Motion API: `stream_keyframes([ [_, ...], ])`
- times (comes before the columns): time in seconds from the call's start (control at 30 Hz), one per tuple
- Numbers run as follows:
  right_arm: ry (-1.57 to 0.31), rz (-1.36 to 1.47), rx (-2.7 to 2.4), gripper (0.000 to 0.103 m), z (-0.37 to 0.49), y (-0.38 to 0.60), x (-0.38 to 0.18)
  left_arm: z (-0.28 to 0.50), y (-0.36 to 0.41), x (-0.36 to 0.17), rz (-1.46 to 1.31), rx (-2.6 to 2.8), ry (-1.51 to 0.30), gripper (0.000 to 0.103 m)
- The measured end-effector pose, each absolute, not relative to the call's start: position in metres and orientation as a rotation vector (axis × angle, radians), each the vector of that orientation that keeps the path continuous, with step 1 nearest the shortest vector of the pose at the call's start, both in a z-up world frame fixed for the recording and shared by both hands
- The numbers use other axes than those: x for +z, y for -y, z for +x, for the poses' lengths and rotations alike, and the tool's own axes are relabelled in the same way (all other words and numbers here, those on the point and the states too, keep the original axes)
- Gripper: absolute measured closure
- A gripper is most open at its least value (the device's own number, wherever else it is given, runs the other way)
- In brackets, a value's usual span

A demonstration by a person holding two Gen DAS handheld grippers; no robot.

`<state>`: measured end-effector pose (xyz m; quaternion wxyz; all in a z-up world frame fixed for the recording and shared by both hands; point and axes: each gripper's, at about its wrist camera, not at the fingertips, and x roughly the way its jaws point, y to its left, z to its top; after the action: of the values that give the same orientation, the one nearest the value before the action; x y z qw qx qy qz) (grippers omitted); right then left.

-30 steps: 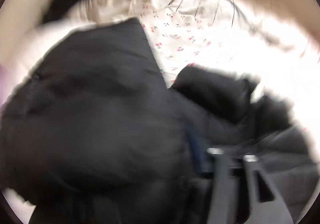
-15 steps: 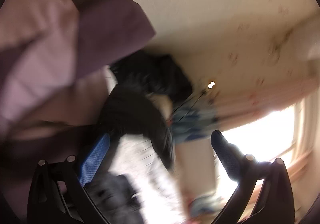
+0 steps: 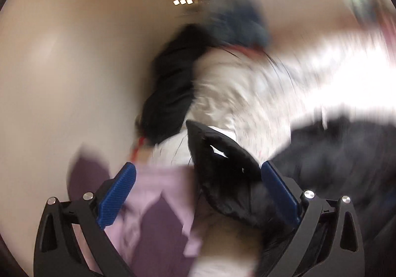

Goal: Fold large clothes

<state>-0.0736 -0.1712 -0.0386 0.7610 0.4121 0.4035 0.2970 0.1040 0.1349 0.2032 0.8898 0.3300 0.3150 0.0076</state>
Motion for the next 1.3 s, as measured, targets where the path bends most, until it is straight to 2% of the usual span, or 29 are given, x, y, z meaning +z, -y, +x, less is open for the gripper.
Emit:
stream_keyframes([
  [0.23,-0.877,0.938,0.656,0.013,-0.074,0.175,-0.042,0.137,-0.001,0.097,1.483,-0.079,-0.691,0.006],
  [0.4,-0.874,0.98,0.668,0.013,-0.073,0.179,-0.045,0.186,0.036,0.018,1.764,-0.024,-0.849,0.006],
  [0.47,-0.874,1.001,0.674,0.013,-0.073,0.181,-0.046,0.202,0.037,0.007,1.781,0.048,-0.876,0.006],
  [0.53,-0.873,1.018,0.678,0.013,-0.073,0.183,-0.047,0.224,0.037,0.011,1.686,0.148,-0.878,0.006],
  [0.67,-0.881,1.011,0.673,0.012,-0.073,0.181,-0.046,0.231,0.049,0.049,1.293,-0.025,-0.94,0.006],
  [0.73,-0.884,1.008,0.674,0.011,-0.072,0.179,-0.047,0.209,0.066,0.051,1.312,-0.125,-0.886,0.006],
  [0.87,-0.886,1.003,0.674,0.011,-0.072,0.178,-0.047,0.195,0.101,0.005,1.484,-0.199,-0.913,0.006],
  [0.97,-0.885,1.008,0.678,0.011,-0.073,0.179,-0.048,0.237,0.072,-0.016,1.655,0.22,-0.834,0.006],
  [1.0,-0.884,1.009,0.68,0.011,-0.073,0.179,-0.048,0.252,0.049,0.002,1.635,0.369,-0.781,0.006],
  [1.13,-0.889,1.0,0.68,0.011,-0.073,0.178,-0.046,0.258,-0.064,0.107,1.278,0.646,-0.789,0.006],
  [1.3,-0.893,0.925,0.65,0.009,-0.074,0.166,-0.04,0.202,-0.22,0.151,0.995,0.704,-1.048,0.006],
])
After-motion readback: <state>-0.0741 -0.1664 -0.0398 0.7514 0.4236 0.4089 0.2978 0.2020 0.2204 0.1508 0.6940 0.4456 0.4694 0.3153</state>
